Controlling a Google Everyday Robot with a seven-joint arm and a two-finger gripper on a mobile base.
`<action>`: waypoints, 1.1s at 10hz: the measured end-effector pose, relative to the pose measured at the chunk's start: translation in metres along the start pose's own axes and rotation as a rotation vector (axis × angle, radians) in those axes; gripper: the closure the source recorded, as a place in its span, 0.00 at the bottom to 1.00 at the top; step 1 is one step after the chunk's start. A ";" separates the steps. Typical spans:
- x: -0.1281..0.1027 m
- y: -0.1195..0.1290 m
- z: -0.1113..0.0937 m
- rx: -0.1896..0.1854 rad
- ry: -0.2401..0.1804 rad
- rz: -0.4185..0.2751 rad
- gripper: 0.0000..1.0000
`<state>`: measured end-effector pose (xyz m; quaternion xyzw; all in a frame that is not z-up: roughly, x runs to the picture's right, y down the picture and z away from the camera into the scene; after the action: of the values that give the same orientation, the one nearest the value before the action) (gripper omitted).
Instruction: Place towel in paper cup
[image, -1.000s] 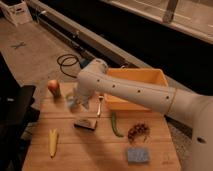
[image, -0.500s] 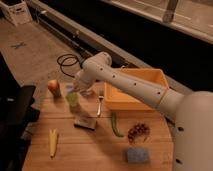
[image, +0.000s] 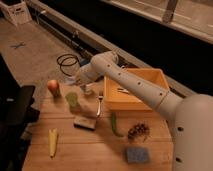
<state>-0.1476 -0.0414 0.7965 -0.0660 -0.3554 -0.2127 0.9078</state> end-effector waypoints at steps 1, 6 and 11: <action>0.000 0.000 0.000 0.001 0.000 0.000 0.86; 0.021 -0.001 0.002 0.026 0.040 0.035 0.86; 0.054 -0.017 0.011 0.096 0.065 0.081 0.86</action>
<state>-0.1261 -0.0717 0.8400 -0.0300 -0.3328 -0.1604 0.9288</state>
